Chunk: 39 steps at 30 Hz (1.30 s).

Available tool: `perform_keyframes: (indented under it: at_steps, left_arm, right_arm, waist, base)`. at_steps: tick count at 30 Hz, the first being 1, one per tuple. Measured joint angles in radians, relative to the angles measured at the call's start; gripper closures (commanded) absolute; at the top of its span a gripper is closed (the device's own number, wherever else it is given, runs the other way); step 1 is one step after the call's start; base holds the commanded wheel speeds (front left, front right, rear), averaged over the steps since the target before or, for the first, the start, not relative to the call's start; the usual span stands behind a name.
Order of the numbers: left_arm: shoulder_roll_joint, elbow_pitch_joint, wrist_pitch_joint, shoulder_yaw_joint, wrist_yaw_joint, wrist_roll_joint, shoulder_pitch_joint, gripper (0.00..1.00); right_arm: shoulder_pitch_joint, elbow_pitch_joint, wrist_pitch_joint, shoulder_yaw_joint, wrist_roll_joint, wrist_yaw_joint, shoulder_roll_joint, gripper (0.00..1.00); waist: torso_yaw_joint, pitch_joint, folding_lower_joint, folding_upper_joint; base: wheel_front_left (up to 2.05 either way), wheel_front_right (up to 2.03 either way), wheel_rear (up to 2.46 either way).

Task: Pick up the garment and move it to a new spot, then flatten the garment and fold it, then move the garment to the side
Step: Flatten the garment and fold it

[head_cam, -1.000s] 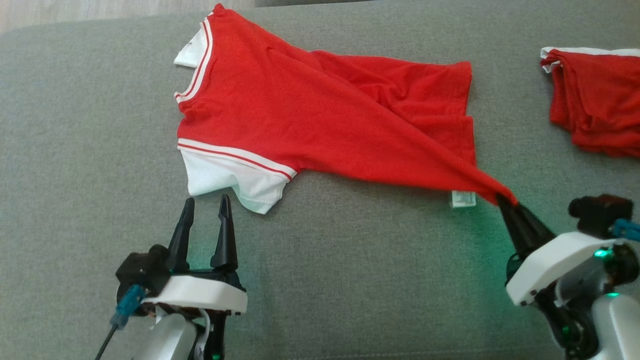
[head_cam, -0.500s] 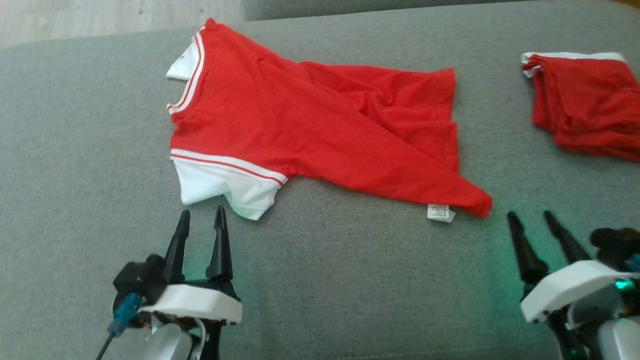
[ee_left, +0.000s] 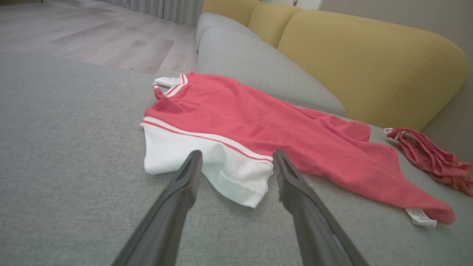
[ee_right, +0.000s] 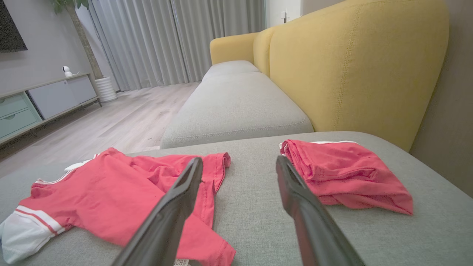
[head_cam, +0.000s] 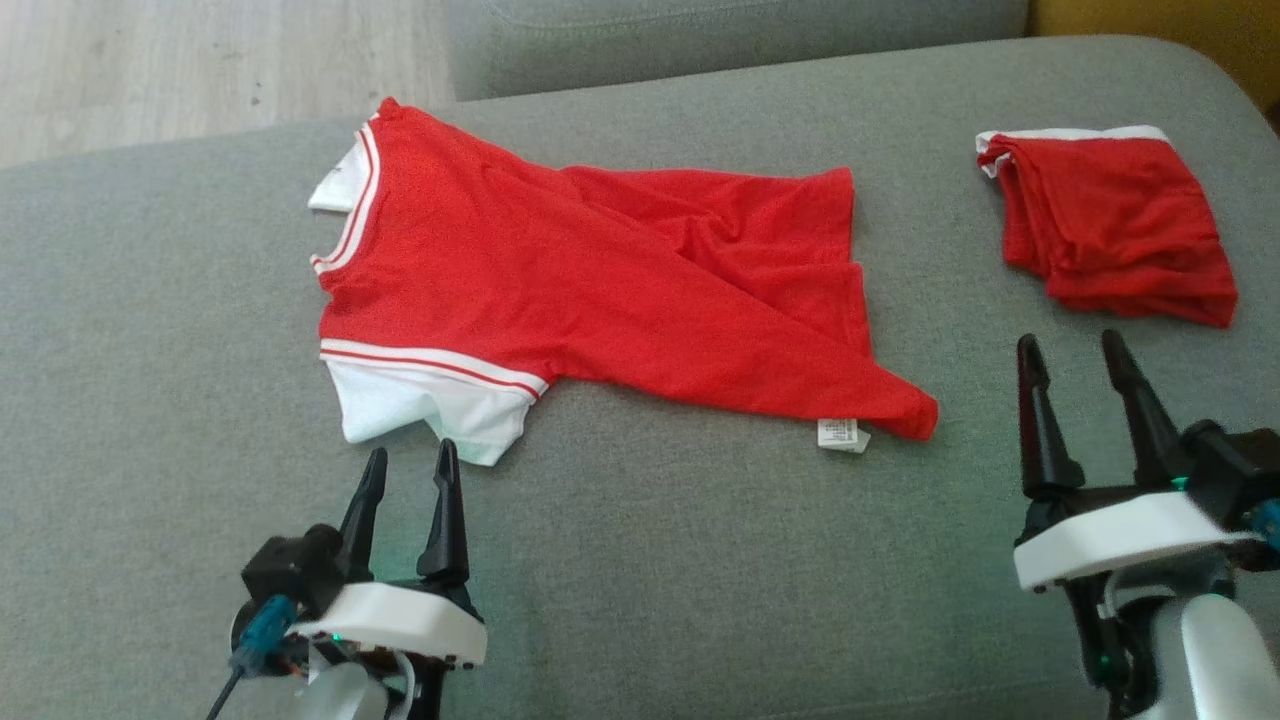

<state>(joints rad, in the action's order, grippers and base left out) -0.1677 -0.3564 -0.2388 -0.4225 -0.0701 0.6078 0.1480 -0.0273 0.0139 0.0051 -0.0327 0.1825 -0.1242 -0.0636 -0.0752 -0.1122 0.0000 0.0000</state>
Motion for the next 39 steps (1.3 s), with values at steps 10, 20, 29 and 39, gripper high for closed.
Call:
perform_keyframes:
  at_steps: [10,20,29,39]
  left_arm:
    - [0.002,-0.167,0.045,-0.002,-0.033,-0.001,0.055,0.00]
    - [-0.002,-0.374,0.063,0.004,-0.043,-0.026,0.261,0.00]
    - [-0.002,-0.469,0.021,0.040,-0.090,-0.019,0.319,0.00]
    - [0.001,-0.502,0.021,0.035,-0.067,-0.016,0.340,1.00]
  right_arm:
    - [-0.010,-0.062,-0.046,0.044,-0.023,0.000,0.015,0.00]
    - [-0.078,-0.072,-0.068,0.066,-0.015,0.000,0.016,0.00]
    - [-0.082,-0.081,-0.080,0.051,-0.015,0.000,0.016,0.00]
    - [-0.084,-0.090,-0.091,0.047,-0.005,0.000,0.016,0.00]
  waist:
    - [0.019,-0.005,0.0001,0.0000]
    - [-0.032,-0.076,0.0001,0.0000]
    - [-0.062,-0.112,0.0001,0.0000]
    - [-0.049,-0.111,0.0001,0.0000]
  base:
    - [0.00,0.00,0.00]
    - [0.00,0.00,0.00]
    - [0.00,0.00,0.00]
    - [0.00,0.00,0.00]
